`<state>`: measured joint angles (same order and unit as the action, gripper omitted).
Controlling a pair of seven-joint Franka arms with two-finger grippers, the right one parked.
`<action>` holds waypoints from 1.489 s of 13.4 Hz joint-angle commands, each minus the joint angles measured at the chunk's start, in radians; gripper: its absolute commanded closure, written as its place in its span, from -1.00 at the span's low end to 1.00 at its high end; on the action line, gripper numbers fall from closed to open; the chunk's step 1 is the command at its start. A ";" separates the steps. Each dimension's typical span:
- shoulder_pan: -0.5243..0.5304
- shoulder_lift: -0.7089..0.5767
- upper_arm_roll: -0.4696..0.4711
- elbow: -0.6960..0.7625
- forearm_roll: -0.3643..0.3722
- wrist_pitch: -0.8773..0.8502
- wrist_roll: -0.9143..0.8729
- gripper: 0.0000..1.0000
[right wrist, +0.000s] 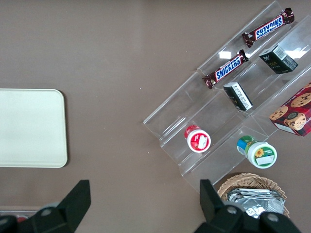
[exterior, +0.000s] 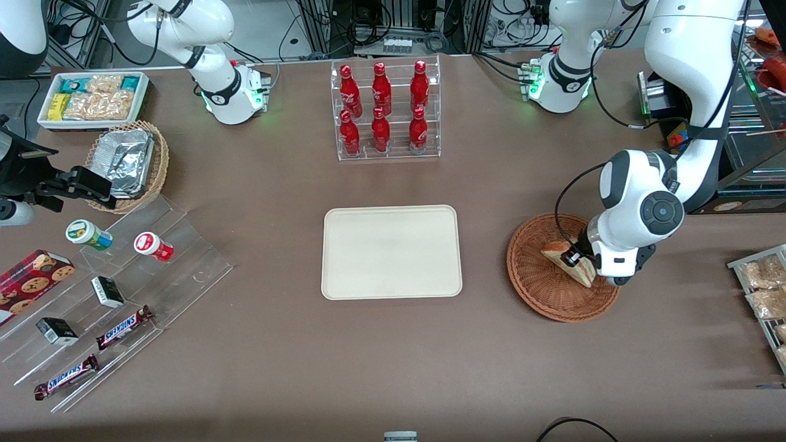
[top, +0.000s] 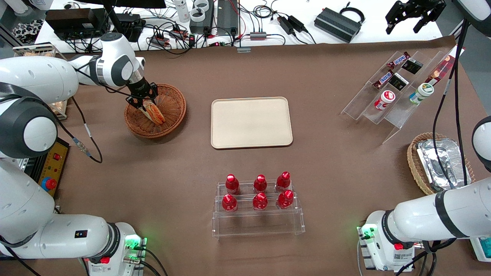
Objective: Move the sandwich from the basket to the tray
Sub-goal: 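Lower the left gripper and grasp the wrapped sandwich upright, then lift the sandwich and carry it with the left gripper over the tray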
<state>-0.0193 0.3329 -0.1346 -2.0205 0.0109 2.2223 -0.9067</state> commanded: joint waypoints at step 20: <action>-0.031 -0.048 -0.176 0.233 0.133 -0.380 0.322 1.00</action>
<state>-0.0442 0.2890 -0.2781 -1.8070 0.1389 1.8691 -0.6200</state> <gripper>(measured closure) 0.899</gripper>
